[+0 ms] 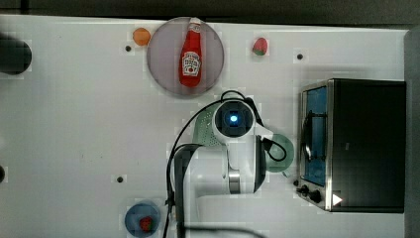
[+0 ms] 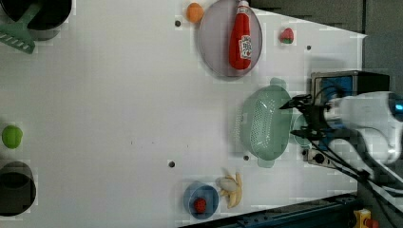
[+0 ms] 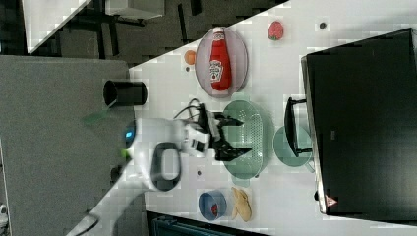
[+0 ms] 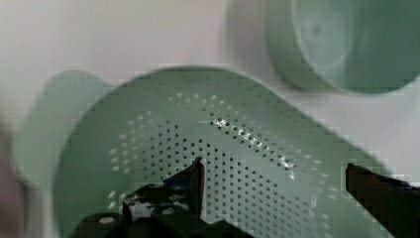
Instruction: Drag strainer left to right.
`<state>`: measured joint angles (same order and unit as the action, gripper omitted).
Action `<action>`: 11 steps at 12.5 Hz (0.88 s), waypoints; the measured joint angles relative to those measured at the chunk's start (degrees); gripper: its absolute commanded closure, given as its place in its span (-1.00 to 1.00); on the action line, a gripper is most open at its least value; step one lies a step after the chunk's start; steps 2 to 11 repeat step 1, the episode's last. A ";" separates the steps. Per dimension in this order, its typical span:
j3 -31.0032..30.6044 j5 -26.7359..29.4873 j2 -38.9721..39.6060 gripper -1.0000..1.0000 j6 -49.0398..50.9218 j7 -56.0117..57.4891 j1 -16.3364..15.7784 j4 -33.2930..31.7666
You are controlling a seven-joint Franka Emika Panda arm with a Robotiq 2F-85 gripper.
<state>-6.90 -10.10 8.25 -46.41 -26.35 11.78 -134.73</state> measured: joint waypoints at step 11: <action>-0.37 4.25 -4.60 -1.00 4.76 1.69 0.06 1.12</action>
